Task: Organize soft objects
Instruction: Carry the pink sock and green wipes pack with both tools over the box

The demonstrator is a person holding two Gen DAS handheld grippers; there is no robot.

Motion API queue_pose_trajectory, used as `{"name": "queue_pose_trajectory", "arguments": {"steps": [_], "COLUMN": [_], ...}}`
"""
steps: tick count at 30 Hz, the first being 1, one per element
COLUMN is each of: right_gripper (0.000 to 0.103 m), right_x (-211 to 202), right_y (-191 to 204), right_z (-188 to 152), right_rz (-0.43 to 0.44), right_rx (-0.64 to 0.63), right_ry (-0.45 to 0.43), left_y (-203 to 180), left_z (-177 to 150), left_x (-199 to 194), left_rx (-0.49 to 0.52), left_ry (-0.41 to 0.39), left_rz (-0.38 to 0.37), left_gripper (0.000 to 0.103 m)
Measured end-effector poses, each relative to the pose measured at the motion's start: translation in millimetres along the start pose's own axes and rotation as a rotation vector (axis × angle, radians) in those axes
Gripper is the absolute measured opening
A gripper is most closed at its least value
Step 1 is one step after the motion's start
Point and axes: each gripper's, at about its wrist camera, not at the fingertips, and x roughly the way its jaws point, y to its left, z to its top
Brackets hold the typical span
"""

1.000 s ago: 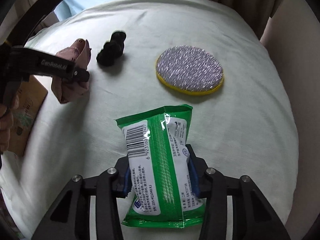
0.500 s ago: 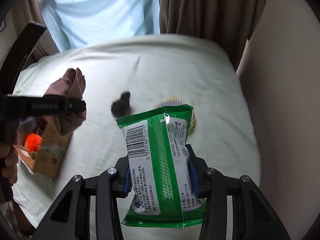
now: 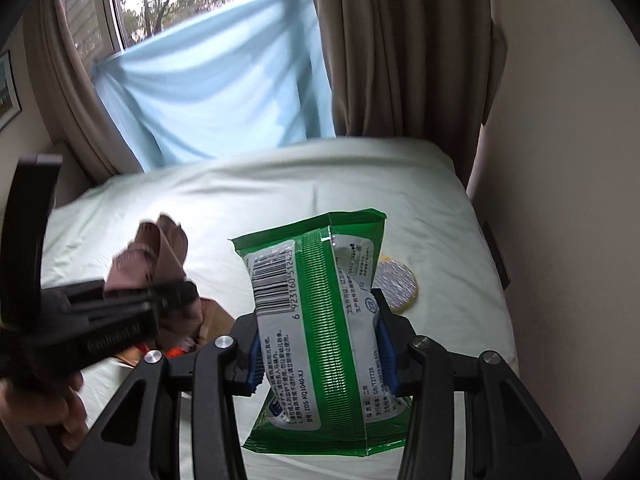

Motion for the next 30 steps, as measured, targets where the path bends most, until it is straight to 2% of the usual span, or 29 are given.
{"name": "queue_pose_trajectory", "arguments": {"steps": [8,13,17,24,30], "right_gripper": [0.042,0.042,0.042,0.042,0.042], "right_x": [-37.9,-34.5,-16.2,29.2,68.2], "right_y": [72.5,121.8,159.4,220.4,250.6], "right_z": [12.5,11.1,12.1,12.7,2.5], "right_rz": [0.027,0.058,0.078,0.1,0.083], "right_rx": [0.0,-0.012,-0.01,-0.013,0.014], "right_ry": [-0.057,-0.053,-0.038,0.022,0.092], "left_y": [76.9,134.6,180.8,261.1,316.5], "left_z": [-13.9,-21.1,-26.8,-33.8,-42.8], "left_x": [-72.2,-95.7,-105.6,-99.3,-62.7], "left_rx": [-0.014,-0.042,-0.052,-0.099,-0.121], "left_ry": [-0.034,-0.041,-0.033,0.007,0.09], "left_rz": [-0.01,0.011,0.03,0.051,0.06], "left_gripper": [0.027,0.028,0.027,0.028,0.027]}}
